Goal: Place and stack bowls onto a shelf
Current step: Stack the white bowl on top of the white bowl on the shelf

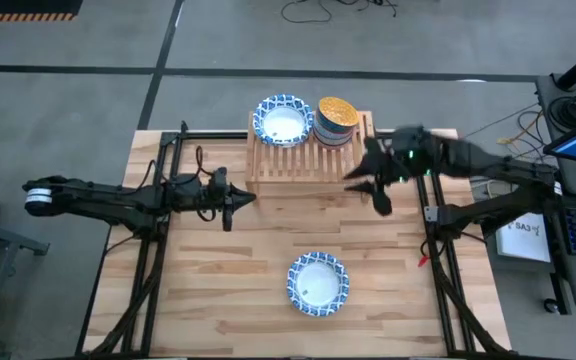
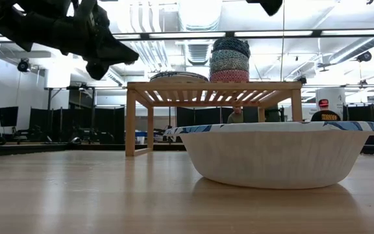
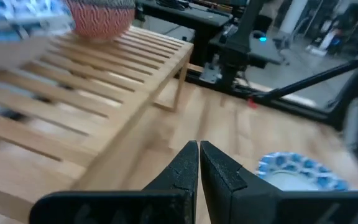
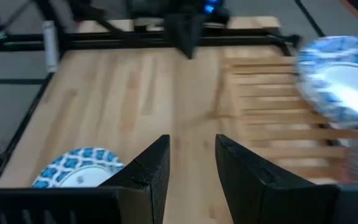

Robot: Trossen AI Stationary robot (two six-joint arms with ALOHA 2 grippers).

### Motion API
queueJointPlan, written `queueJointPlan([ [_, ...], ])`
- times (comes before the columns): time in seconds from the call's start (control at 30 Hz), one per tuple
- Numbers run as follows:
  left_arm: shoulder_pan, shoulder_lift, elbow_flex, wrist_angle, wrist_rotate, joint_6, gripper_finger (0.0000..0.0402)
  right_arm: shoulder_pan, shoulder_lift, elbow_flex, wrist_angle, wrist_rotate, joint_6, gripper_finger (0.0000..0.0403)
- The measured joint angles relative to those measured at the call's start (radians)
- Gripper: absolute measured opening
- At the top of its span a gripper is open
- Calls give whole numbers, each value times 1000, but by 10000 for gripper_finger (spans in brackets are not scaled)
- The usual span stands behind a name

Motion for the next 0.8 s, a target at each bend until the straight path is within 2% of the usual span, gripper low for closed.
queueJointPlan([
  [0.1, -17, 21, 0, 6, 59, -99, 0, 58, -55, -159, 134, 1, 10, 116],
  [0.2, -76, 78, 0, 39, 69, -181, 0, 107, -97, -285, 262, 31, 11, 117],
  [0.5, -273, 354, 1, 385, 30, -359, 0, 226, -168, -488, 462, 53, -26, 104],
  [0.67, -292, 500, 69, 361, 14, -449, 0, 277, -198, -530, 477, 55, -29, 96],
  [0.8, -292, 632, 194, 281, 21, -409, 0, 309, -212, -547, 481, 55, -33, 96],
])
